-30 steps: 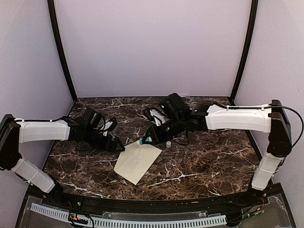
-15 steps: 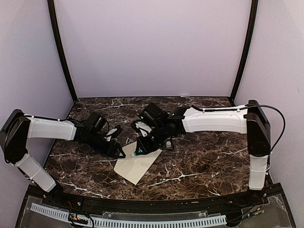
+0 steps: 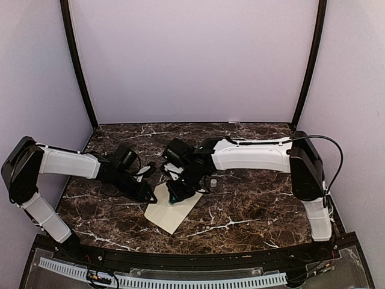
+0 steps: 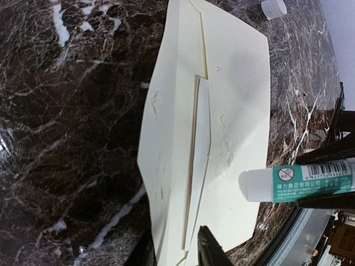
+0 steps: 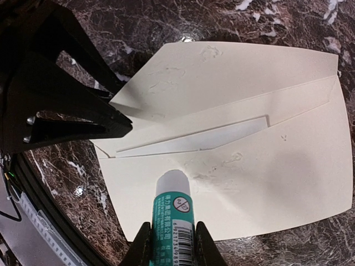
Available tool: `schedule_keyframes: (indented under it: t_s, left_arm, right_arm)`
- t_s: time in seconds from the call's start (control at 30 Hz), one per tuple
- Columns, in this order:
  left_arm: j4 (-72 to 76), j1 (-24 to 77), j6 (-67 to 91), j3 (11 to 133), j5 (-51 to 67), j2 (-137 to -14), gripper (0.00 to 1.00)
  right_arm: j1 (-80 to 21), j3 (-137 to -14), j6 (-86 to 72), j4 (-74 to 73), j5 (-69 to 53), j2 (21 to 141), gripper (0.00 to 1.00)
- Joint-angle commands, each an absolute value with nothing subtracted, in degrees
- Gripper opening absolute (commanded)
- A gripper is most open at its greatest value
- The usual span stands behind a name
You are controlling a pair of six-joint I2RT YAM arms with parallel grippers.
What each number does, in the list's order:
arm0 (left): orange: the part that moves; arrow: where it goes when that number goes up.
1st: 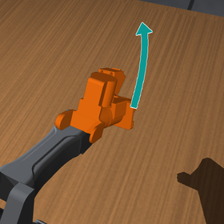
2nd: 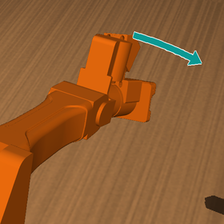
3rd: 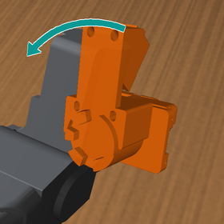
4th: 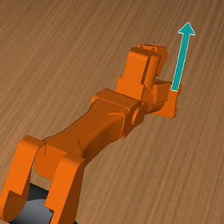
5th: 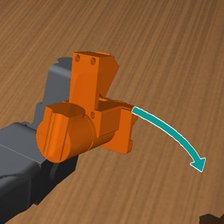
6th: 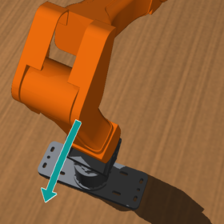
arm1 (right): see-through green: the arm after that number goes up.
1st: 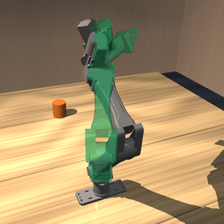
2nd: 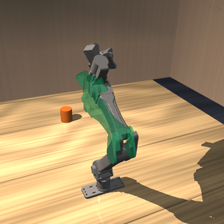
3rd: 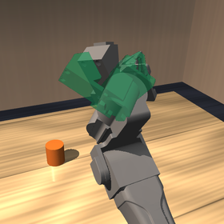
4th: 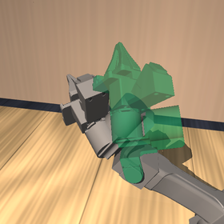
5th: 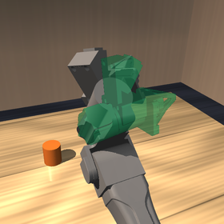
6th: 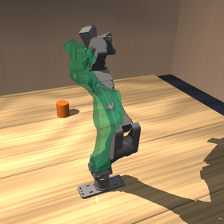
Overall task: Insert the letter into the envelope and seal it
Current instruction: Paint the envelope at the center of the board.
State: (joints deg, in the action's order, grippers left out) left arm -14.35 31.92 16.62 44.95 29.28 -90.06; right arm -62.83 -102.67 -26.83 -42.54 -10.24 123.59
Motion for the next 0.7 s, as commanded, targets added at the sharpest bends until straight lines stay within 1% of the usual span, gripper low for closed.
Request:
schedule_keyframes:
  t_s: [0.0,0.1,0.2,0.33,0.67]
  left_arm:
    - [-14.49,32.9,15.7,45.9,28.08,-90.42,0.2]
    - [-14.75,33.44,15.34,46.11,27.02,-90.31,0.11]
    - [-14.76,33.8,15.01,46.14,26.05,-89.81,0.05]
    - [-14.97,34.29,14.5,46.23,25.36,-89.72,0.0]
    - [-15.12,34.63,14.06,46.41,25.14,-89.57,0.0]
  right_arm:
    - [-63.67,-106.02,-26.62,-47.37,-7.54,125.8,0.13]
    - [-63.75,-106.58,-26.4,-47.5,-7.47,126.41,0.13]
    - [-63.75,-107.2,-26.39,-47.29,-7.55,126.93,0.13]
    - [-63.79,-107.65,-26.13,-47.23,-7.51,127.47,0.13]
    - [-63.89,-107.75,-25.68,-47.2,-7.51,128.96,0.12]
